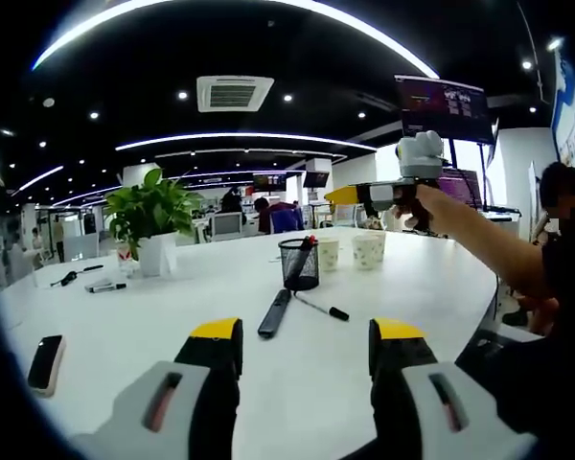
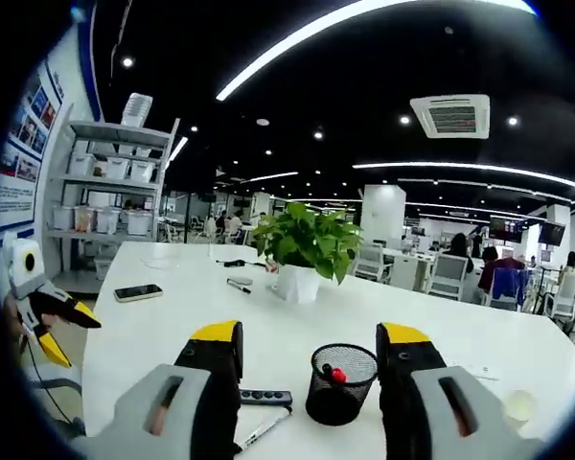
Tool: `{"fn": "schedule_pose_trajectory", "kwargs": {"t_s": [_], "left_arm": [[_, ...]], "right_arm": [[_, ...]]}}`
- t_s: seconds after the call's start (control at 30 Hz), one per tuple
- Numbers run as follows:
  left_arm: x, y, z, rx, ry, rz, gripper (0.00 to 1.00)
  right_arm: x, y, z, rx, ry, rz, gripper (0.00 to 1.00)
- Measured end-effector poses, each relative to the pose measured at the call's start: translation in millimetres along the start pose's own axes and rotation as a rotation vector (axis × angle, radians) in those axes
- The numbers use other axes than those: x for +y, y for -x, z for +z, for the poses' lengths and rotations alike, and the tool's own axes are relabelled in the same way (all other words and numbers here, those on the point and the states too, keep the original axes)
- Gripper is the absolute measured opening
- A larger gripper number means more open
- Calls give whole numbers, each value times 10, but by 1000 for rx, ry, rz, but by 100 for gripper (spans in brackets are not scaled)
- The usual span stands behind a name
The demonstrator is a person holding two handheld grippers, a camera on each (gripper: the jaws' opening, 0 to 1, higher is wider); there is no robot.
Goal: Place the scattered laser pointers and whiteboard markers into the pen holder and stack the scattered paper cups together
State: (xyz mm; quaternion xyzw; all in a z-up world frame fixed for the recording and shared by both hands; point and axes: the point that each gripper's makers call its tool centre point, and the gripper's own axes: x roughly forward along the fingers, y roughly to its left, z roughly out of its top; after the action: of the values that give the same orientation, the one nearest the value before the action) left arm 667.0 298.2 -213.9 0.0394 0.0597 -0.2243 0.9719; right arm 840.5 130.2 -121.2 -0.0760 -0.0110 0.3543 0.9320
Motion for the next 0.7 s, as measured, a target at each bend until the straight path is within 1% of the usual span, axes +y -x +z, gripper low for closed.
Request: {"fn": "schedule_pose_trajectory", "kwargs": {"t_s": [0.1,0.17,0.27,0.33,0.4,0.47,0.53,0.63,0.7], "left_arm": [[0,0,-4,2,-2,1,54],[-4,0,-8,3,-2,0,54],[-7,7,-5,3,-6,1,54],[6,17,13,-4,-4,4,54],[15,21,17,-5,-4,5,54],[29,27,21,-6,-5,9,54],[39,30,26,-8,-2,11,54],[41,31,24,-7,0,11,54],[37,36,25,-8,-2,12,54]], "right_arm": [[-46,73,10,-9,-7,-23,55],[-73,90,19,-15,13,-40,55],[-72,121,18,-4,5,-24,56],[-40,158,0,3,-14,1,55],[-1,200,-17,16,-57,38,54],[28,262,8,0,-65,68,50],[67,346,-17,6,-67,89,45],[107,472,-50,5,-59,99,45],[145,556,-91,8,-43,127,45]]}}
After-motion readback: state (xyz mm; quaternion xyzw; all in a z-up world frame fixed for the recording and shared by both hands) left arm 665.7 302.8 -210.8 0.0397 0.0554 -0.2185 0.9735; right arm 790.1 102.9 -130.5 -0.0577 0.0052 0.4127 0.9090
